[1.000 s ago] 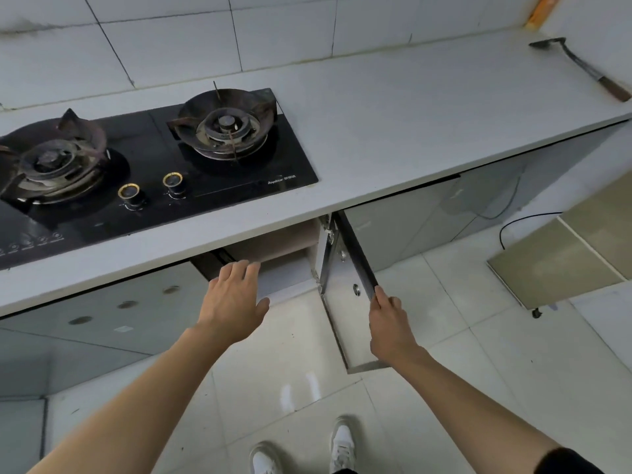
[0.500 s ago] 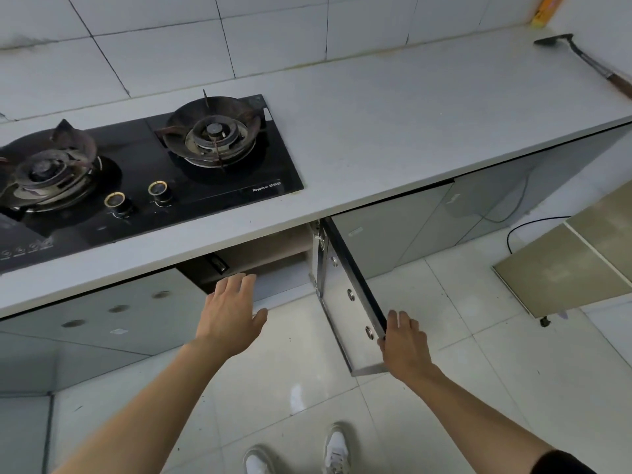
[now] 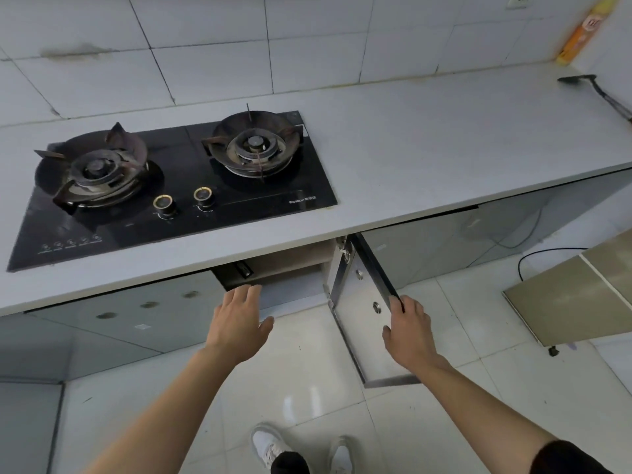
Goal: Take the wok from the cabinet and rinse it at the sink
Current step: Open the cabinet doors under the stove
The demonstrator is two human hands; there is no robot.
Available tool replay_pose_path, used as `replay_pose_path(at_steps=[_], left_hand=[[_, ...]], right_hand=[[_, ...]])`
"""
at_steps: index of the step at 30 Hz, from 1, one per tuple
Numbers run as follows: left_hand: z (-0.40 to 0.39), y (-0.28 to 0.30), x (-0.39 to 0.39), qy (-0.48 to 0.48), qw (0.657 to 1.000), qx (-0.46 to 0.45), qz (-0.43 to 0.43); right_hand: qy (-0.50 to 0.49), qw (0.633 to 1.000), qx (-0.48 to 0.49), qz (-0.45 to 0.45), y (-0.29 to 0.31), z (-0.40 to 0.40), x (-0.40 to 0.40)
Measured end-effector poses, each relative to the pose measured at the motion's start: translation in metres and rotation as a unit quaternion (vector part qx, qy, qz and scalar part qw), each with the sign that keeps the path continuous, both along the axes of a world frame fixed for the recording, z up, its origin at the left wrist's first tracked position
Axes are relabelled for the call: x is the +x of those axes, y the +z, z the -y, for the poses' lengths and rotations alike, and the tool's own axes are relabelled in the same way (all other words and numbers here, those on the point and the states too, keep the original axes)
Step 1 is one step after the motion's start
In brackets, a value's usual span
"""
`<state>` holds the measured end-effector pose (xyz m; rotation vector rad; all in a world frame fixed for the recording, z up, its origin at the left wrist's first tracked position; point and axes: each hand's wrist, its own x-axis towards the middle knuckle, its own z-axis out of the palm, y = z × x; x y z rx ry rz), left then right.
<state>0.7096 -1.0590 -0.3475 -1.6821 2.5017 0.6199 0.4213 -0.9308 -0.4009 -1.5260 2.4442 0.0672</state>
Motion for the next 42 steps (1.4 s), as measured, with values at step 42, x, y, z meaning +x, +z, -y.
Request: replay_pose_path(at_steps=[42], left_hand=[[0.146,-0.076,0.067,0.667,0.209,0.188,-0.690]], right_hand=[[0.486,0.866,-0.051,0.108,0.008,0.315,0.181]])
